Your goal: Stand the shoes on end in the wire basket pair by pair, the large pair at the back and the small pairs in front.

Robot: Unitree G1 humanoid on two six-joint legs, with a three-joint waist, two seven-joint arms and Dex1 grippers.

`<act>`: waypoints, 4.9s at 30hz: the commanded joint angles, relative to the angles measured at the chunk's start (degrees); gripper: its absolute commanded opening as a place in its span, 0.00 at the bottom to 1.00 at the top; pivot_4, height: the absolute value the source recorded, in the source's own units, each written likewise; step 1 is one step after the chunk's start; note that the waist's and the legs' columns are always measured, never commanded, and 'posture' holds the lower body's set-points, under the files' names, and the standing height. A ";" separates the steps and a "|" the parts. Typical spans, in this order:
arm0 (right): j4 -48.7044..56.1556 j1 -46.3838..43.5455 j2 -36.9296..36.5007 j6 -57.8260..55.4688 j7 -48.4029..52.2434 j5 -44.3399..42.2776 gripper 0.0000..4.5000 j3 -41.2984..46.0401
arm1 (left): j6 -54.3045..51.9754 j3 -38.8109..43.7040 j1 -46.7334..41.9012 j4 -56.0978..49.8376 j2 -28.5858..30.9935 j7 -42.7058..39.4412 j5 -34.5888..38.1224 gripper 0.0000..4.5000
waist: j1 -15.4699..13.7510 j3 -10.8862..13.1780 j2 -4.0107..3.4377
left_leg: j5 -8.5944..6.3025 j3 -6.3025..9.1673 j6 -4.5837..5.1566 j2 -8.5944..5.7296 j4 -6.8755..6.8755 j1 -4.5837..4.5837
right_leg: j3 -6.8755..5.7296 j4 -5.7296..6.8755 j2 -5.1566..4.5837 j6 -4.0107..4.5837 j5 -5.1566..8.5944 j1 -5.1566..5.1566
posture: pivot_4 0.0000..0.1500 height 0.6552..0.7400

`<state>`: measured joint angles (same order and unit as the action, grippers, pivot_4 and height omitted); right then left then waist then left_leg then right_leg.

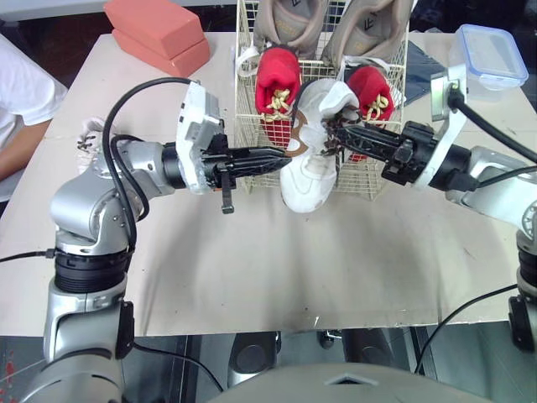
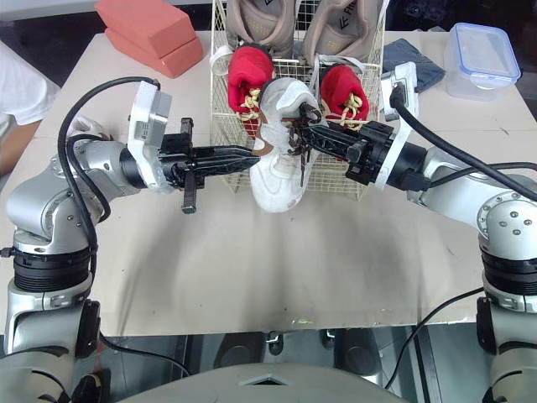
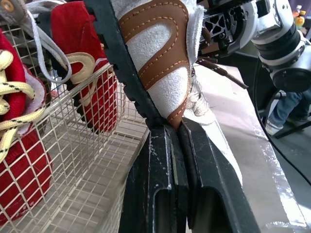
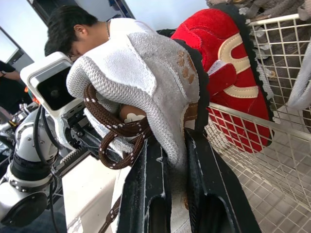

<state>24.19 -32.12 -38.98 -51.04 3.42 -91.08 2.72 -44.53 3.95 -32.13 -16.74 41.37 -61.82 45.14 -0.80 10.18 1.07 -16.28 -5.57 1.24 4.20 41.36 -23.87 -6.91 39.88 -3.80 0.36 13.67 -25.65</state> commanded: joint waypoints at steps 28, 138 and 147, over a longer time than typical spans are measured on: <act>14.05 24.15 5.79 33.95 2.74 67.34 0.00 -4.01 | -4.51 3.88 0.74 -10.10 10.60 5.27 0.78 0.98 | -0.03 -0.01 0.03 | 0.00 -0.02 -0.02 0.01 -0.07 0.02 | 0.05 -0.04 0.03 -0.25 0.15 -0.02 | 1.00 0.36; 13.44 21.05 13.70 31.29 35.20 52.18 1.00 -6.07 | 39.57 26.47 9.23 0.33 -4.57 28.04 -3.98 0.00 | 0.00 -0.39 0.96 | -0.06 0.11 0.09 0.00 0.13 0.10 | -0.18 0.14 -0.22 0.00 0.00 0.20 | 1.00 0.36; 14.79 14.71 19.73 19.88 20.36 41.38 1.00 -4.43 | 35.98 8.13 17.21 -19.33 -14.23 30.98 -6.06 0.00 | 0.08 -0.39 0.92 | -0.05 0.07 0.08 -0.01 0.12 0.13 | -0.09 0.14 -0.16 0.02 -0.02 0.19 | 1.00 0.36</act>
<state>36.92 -16.14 -19.84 -29.69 26.55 -46.81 -3.35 -9.58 12.96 -15.00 -32.39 27.13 -30.33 40.01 -0.72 9.80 1.99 -16.33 -5.50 1.32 4.19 41.48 -23.76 -7.01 40.02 -3.95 0.38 13.65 -25.46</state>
